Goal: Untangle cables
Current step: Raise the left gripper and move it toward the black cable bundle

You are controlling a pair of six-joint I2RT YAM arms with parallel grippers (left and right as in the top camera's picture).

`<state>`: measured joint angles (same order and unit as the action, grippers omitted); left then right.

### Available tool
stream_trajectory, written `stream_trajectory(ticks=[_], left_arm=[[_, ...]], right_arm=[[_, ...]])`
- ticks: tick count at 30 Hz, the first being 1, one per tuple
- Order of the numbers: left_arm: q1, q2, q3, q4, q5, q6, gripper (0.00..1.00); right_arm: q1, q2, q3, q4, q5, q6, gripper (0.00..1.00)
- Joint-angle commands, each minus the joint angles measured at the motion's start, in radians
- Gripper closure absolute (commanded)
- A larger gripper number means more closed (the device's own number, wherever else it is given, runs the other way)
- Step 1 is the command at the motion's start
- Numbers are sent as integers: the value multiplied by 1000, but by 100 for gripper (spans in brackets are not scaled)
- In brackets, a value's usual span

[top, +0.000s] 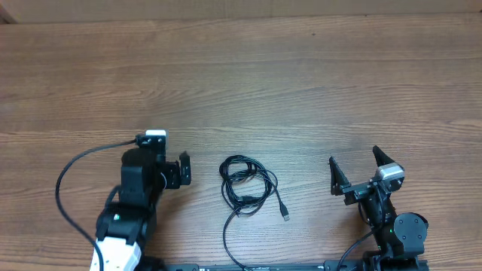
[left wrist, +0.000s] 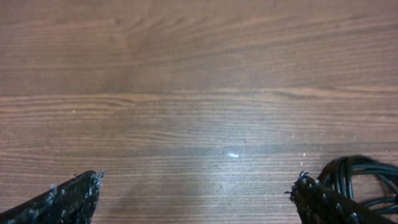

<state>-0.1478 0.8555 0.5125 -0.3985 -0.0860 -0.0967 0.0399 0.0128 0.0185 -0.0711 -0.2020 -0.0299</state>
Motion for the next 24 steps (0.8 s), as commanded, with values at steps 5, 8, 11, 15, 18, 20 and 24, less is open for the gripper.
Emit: stream_trajectory(ticks=[5, 8, 11, 15, 18, 20, 24], left_arm=[[11, 172, 132, -63, 9, 16, 0], [11, 240, 172, -93, 29, 24, 0], [11, 278, 191, -95, 47, 37, 0], [11, 311, 205, -103, 85, 57, 0], [11, 325, 212, -106, 88, 57, 0], [11, 332, 216, -108, 101, 66, 0], [11, 334, 217, -111, 146, 91, 0]], right_arm=[[-3, -10, -10, 5, 11, 3, 0], [-3, -10, -10, 5, 11, 3, 0], [-3, -10, -10, 5, 11, 3, 0], [-3, -10, -10, 5, 11, 3, 0], [-3, -10, -10, 5, 11, 3, 0], [-3, -10, -10, 5, 11, 3, 0], [-3, -10, -10, 5, 11, 3, 0]])
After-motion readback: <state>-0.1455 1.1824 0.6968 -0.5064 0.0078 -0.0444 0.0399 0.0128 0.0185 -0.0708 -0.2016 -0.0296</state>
